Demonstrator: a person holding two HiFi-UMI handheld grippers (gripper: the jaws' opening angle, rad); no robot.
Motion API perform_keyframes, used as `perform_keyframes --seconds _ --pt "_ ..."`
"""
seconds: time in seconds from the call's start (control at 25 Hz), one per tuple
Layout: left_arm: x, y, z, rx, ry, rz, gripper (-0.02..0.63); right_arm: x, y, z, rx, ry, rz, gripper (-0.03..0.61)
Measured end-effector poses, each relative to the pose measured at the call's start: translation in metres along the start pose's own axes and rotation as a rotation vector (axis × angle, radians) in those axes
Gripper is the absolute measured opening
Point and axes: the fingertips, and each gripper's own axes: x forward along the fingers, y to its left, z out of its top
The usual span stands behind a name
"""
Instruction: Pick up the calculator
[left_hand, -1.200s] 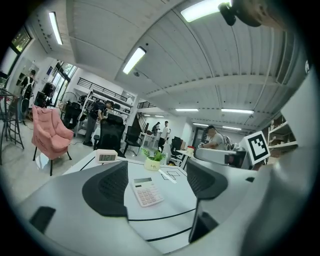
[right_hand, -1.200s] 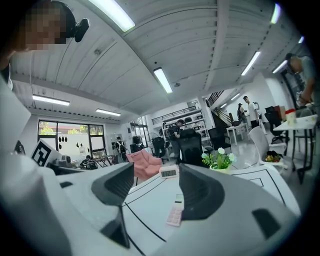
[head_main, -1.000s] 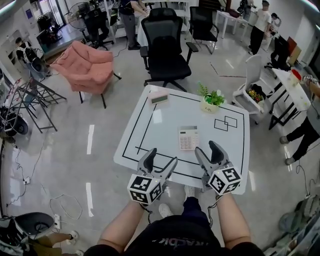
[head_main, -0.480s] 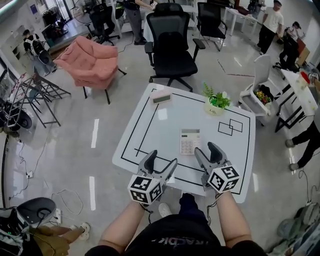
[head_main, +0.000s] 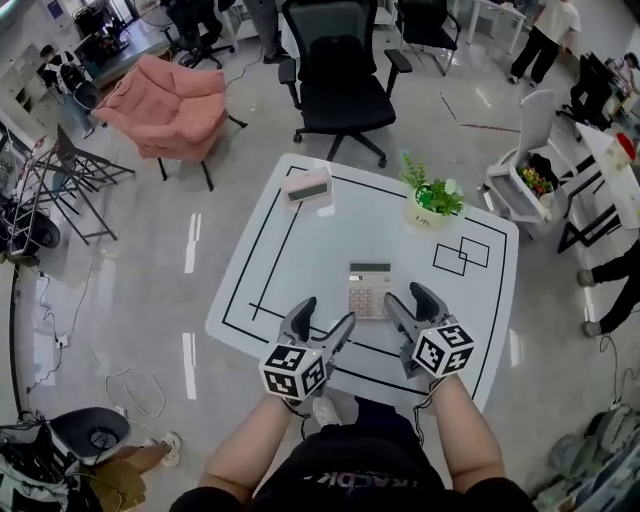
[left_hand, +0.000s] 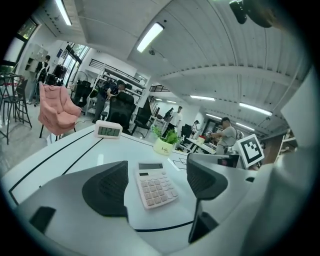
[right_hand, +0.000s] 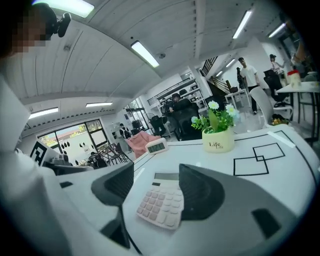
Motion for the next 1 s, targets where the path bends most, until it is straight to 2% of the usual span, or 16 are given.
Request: perform_keyframes --seconds 0.36,0.56,0.76,1.0 --pt "0.062 0.014 -0.034 -0.044 0.105 0.021 0.353 0.038 -0.040 -0.032 0.085 0.120 0.043 0.267" --pt "0.081 0.023 -0.042 -0.069 0.144 0.034 0.353 0.054 -0.050 -0.035 0.112 0.158 0.067 0.267" --pt "0.089 0.027 -0.045 -0.085 0.161 0.036 0.353 0.073 -0.057 -0.033 0.090 0.222 0.134 0.265" --pt "0.090 0.027 -0.046 -0.102 0.167 0.038 0.353 0.094 -0.064 -0.034 0.002 0.338 0.242 0.265"
